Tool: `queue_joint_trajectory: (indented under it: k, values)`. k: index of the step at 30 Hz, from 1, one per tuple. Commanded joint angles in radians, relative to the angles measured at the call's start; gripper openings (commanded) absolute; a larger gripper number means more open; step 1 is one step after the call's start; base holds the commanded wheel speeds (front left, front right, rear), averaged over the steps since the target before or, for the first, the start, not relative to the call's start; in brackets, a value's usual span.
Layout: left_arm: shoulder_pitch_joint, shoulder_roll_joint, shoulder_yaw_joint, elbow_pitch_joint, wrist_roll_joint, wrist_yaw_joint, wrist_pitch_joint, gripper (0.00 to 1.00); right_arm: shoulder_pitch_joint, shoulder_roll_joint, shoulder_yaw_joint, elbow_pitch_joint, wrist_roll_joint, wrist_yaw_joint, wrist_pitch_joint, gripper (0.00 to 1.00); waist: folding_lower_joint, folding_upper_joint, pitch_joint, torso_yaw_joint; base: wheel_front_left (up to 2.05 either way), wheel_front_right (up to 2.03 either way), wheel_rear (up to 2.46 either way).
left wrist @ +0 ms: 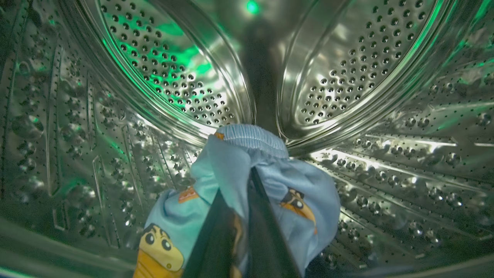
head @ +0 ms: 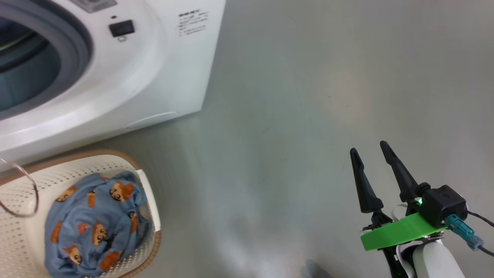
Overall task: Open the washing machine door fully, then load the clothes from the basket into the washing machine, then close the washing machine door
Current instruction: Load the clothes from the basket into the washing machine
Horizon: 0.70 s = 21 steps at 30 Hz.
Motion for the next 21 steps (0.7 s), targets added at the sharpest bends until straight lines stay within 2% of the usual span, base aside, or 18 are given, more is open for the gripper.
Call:
queue_joint_trajectory:
  k: [1, 14, 21]
  values:
    - [-0.033, 0.062, 0.018, -0.034, 0.007, 0.008, -0.010, 0.00, 0.033, -0.009, 0.027, -0.026, 0.007, 0.002, -0.005, 1.00, 0.0000, -0.0001, 0.035, -0.031, 0.00, 0.00, 0.00]
    - [-0.142, 0.144, 0.014, -0.044, 0.037, 0.018, -0.012, 0.00, 0.027, -0.009, 0.052, -0.034, 0.059, 0.002, -0.005, 1.00, 0.0000, -0.0001, 0.123, -0.116, 0.00, 0.00, 0.00]
    - [-0.229, 0.164, -0.003, -0.031, 0.042, -0.022, -0.012, 0.00, 0.013, -0.009, 0.068, -0.045, 0.083, 0.002, -0.005, 1.00, 0.0000, -0.0001, 0.168, -0.145, 0.00, 0.00, 0.00]
